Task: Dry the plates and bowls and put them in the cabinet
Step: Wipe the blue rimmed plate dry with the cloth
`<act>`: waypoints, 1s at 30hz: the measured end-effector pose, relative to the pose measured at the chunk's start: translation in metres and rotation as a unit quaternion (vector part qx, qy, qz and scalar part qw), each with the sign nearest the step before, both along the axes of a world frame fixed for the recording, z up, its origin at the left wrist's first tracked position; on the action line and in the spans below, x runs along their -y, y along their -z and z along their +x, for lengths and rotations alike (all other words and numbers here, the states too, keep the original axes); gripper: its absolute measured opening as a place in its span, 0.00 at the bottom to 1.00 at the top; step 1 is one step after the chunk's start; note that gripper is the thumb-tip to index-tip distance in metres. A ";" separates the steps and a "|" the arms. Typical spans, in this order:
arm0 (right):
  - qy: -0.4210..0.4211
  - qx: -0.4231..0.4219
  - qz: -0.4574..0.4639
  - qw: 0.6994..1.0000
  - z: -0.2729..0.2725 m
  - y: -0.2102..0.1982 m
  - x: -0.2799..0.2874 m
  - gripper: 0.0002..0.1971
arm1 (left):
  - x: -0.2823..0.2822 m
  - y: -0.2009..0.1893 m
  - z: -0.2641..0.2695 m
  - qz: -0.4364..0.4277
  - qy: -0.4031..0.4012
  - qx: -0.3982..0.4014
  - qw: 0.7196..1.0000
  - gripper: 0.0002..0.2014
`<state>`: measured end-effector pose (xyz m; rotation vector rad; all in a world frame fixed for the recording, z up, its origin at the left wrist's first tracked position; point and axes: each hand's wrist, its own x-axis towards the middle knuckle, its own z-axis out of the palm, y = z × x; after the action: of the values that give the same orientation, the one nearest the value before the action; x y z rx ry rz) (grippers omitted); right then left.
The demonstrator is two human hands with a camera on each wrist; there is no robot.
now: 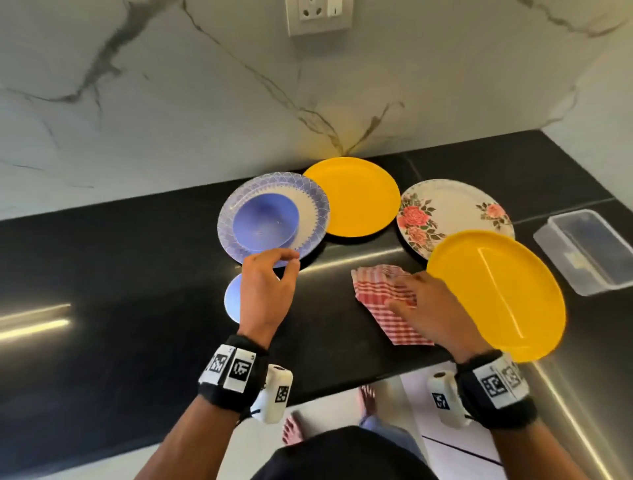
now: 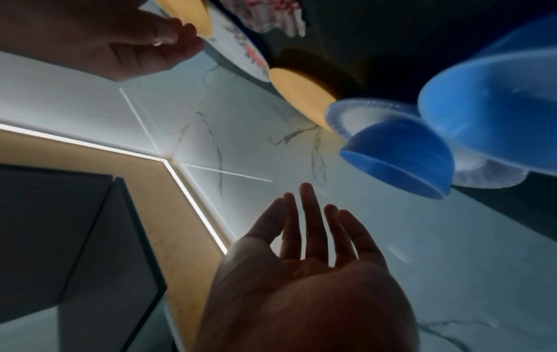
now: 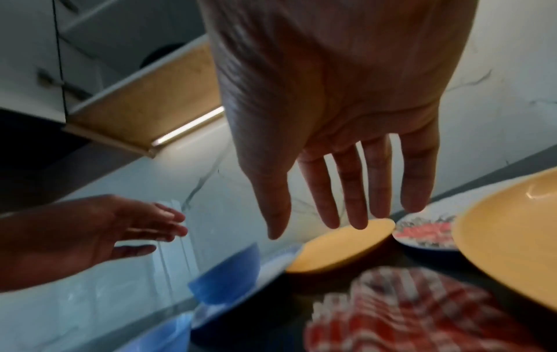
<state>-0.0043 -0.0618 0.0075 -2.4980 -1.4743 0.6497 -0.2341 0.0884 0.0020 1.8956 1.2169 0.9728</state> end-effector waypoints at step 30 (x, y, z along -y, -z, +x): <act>-0.021 -0.128 0.072 0.989 0.042 0.054 -0.030 0.26 | -0.056 0.041 0.101 0.175 0.059 -0.237 0.954 0.09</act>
<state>0.0375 -0.0318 -0.0466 -2.1889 -1.4264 0.8055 -0.1330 0.1446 -0.0387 2.5583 1.2288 0.7231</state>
